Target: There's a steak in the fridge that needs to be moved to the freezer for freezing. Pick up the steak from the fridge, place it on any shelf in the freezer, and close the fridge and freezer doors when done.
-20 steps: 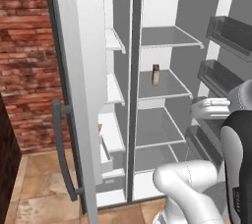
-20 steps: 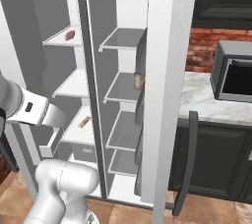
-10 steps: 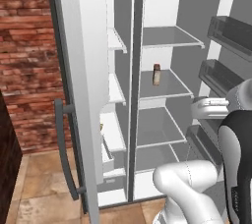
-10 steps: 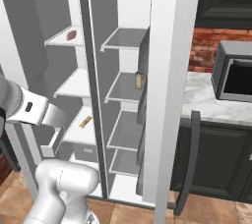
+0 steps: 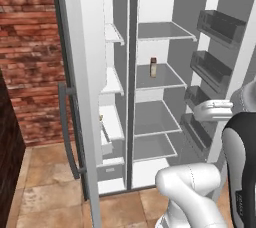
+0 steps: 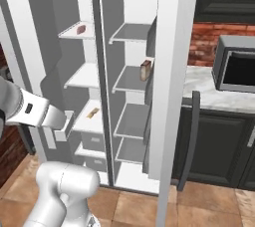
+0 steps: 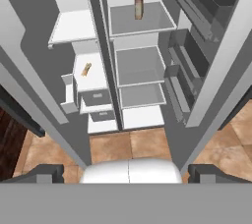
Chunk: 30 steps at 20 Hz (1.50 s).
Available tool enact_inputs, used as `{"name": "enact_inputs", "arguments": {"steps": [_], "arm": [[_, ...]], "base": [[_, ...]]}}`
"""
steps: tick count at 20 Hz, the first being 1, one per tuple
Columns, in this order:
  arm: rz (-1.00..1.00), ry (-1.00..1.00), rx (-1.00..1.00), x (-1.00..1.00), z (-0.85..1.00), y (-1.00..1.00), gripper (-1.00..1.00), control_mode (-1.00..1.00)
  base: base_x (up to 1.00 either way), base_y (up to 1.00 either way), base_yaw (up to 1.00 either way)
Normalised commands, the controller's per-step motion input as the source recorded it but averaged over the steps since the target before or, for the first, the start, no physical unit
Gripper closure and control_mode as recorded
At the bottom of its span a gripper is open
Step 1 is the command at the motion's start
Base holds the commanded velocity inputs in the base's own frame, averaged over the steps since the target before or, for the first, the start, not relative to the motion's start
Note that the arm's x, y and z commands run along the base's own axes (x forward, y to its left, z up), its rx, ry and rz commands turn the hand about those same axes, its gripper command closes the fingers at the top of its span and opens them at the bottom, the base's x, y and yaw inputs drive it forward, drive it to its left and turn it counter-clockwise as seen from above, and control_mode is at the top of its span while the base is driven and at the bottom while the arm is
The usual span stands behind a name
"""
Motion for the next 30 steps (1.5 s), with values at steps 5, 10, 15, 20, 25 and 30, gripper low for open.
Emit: {"name": "enact_inputs", "arguments": {"steps": [5,10,15,20,25,30], "arm": [[0.0,0.0,0.0,0.0,0.0,0.0,-1.0,1.0],[0.0,0.0,0.0,0.0,0.0,0.0,-1.0,1.0],[0.0,0.0,0.0,0.0,0.0,0.0,-1.0,1.0],[0.0,0.0,0.0,0.0,0.0,0.0,-1.0,1.0],[0.0,0.0,0.0,0.0,0.0,0.0,-1.0,1.0],[0.0,0.0,0.0,0.0,0.0,0.0,-1.0,1.0]], "base": [[-0.02,0.22,0.0],[-0.17,0.21,0.0],[-0.3,0.18,0.0],[-0.16,0.35,0.0],[-0.23,0.22,0.0],[-0.21,0.0,0.0]]}}
